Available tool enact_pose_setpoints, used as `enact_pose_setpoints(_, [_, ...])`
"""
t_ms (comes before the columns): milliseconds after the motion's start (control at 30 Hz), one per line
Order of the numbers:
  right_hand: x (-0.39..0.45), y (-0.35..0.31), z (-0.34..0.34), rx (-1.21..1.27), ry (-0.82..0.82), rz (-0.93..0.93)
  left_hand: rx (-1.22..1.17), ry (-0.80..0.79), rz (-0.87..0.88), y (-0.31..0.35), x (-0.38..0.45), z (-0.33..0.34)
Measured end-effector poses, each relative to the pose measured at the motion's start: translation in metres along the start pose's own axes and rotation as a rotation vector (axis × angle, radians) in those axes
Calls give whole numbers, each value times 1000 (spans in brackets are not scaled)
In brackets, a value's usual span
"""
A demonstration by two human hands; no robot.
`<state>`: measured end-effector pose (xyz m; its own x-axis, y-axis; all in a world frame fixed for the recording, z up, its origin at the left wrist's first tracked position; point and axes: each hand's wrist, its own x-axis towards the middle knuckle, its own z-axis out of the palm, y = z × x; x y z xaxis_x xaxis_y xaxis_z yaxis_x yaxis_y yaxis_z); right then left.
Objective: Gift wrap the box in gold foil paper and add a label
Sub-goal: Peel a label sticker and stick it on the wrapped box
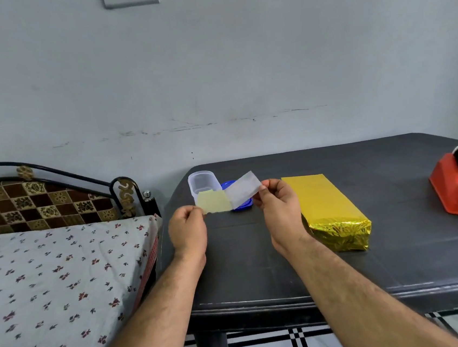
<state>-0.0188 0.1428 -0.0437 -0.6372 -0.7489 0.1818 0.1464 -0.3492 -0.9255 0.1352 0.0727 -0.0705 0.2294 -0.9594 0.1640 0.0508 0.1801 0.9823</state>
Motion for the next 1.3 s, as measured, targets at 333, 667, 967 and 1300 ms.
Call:
enact_pose_setpoints(333, [21,-56,-17,-488,141,-248,655,-183,177,14,-14,9])
enact_pose_setpoints(667, [0,-65,-56,-408,-80,-755,-205,-394,-290,57,-29,25])
enact_pose_setpoints(967, [-1,-63,-91,-547,-194,-1038,-72,-836,-576,104,-41,35])
enact_pose_setpoints(1300, [2,-50,-99,-414,-250,-971,-3,-952,-642,96,-47,42])
